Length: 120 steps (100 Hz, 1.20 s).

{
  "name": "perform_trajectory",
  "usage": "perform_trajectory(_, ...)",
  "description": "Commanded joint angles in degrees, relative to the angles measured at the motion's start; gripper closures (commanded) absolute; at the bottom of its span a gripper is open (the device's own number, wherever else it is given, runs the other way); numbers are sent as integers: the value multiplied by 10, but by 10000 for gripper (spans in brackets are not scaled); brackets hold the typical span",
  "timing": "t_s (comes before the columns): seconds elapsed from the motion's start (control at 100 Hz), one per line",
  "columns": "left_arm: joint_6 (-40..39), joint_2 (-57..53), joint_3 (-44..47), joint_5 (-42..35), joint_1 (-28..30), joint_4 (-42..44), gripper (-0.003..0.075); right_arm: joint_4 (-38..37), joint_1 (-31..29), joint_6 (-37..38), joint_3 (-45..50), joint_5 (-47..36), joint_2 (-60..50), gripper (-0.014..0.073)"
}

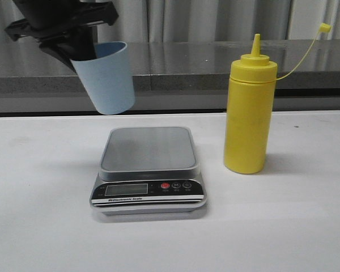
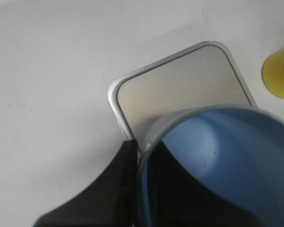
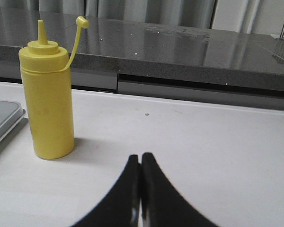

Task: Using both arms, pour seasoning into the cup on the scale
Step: 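Lift the blue cup with the left gripper and lower it onto the scale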

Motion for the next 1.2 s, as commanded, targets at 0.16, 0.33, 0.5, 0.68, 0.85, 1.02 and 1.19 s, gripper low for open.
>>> perform_trajectory(0.16,1,38,-84,10,-39,10,740,-6,-3,-2,-13,-43,-10,661)
perform_trajectory(0.33,1,70,-109,20,-57,25,740,-6,-3,-2,-13,-43,-10,661)
perform_trajectory(0.5,1,90,-109,22,-62,31,740,-6,-3,-2,-13,-43,-10,661)
perform_trajectory(0.68,1,105,-109,26,-62,33,740,-6,-3,-2,-13,-43,-10,661)
perform_trajectory(0.85,1,106,-109,27,-62,33,740,-6,-3,-2,-13,-43,-10,661)
perform_trajectory(1.02,1,106,-109,32,-62,32,731,-6,-3,-2,-13,-43,-10,661)
perform_trajectory(1.19,1,106,-111,33,-62,25,515,-6,-3,-2,-13,-43,-10,661)
